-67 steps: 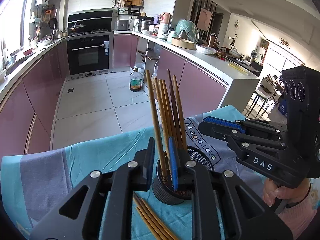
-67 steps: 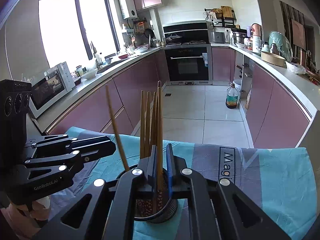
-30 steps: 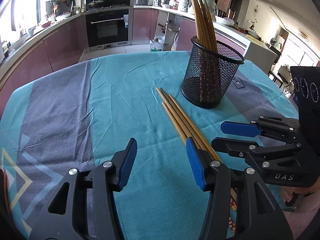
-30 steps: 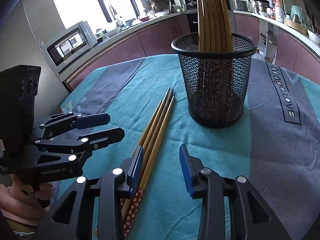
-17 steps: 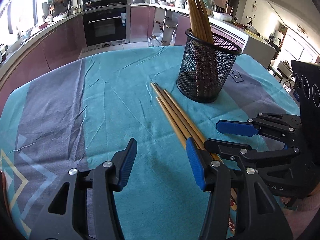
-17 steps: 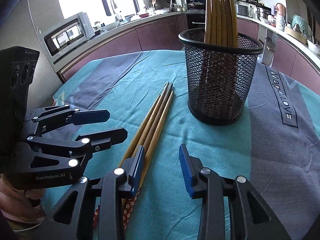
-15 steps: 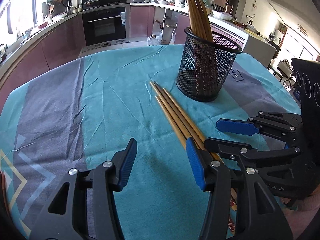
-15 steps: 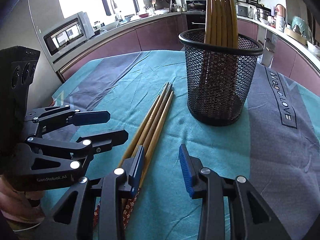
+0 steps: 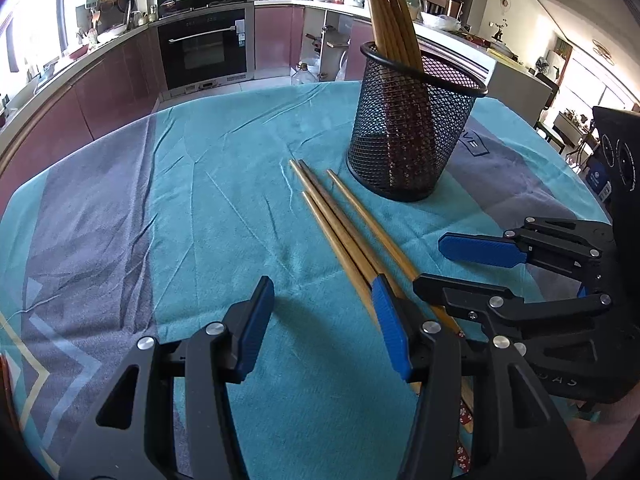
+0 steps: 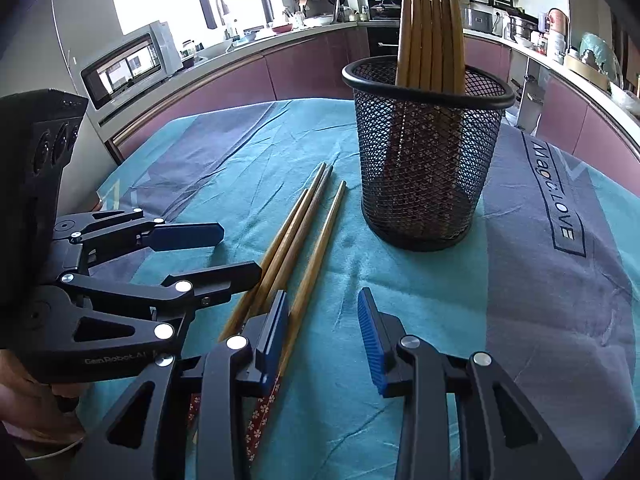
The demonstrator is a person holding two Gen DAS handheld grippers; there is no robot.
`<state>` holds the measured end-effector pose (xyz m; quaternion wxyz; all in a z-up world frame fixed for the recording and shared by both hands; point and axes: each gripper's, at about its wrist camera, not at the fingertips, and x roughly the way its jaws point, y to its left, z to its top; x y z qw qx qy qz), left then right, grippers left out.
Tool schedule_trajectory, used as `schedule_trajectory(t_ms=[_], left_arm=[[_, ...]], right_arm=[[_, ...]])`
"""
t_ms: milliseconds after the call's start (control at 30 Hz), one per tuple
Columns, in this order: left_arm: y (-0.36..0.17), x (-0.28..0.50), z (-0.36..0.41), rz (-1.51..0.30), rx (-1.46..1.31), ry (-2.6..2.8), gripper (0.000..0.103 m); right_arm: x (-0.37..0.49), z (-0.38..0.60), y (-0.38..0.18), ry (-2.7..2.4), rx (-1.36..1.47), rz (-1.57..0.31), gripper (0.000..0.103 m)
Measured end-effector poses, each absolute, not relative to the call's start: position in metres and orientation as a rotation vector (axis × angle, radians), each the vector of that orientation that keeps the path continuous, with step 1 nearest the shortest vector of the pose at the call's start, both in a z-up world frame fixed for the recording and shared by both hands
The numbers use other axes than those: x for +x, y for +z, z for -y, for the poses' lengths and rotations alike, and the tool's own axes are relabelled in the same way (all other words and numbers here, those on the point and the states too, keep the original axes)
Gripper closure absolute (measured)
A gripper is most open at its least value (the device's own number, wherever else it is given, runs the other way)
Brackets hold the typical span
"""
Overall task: Organize utensils
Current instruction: 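Move both grippers back to the pile and close each on a chopstick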
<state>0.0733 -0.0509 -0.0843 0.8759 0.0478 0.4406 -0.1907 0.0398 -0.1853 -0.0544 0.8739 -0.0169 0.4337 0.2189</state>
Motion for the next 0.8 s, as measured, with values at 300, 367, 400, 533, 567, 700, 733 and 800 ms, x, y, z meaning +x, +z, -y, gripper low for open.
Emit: schedule_trajectory(t_ms=[300,367,400,533,567,700,733,800], left_arm=[[-0.087,0.079,0.054,-0.925,0.132,-0.396,0.061],[-0.087,0.080,0.054,-0.925,0.137,-0.395,0.063],[-0.087,0.079,0.055,-0.925,0.136,-0.395,0.065],[-0.087,0.084,0.053,-0.928,0.124,-0.388,0.075],[-0.087,0.086,0.052,-0.930,0.117,-0.385,0.077],[-0.088,0.093,0.050,-0.932,0.092,-0.369,0.086],[-0.088,0.094,0.050,-0.934,0.086,-0.368,0.086],[-0.088,0.095,0.051,-0.935,0.088,-0.366,0.086]], right_arm=[[0.042,0.187,-0.055,0.461,-0.035,-0.908,0.069],[0.043,0.186,-0.055,0.460,-0.039,-0.906,0.069],[0.044,0.185,-0.055,0.461,-0.040,-0.906,0.069],[0.049,0.179,-0.055,0.464,-0.049,-0.903,0.070],[0.051,0.176,-0.054,0.464,-0.055,-0.903,0.071],[0.060,0.168,-0.055,0.458,-0.077,-0.899,0.076],[0.063,0.167,-0.055,0.457,-0.077,-0.899,0.077],[0.067,0.166,-0.056,0.452,-0.073,-0.899,0.079]])
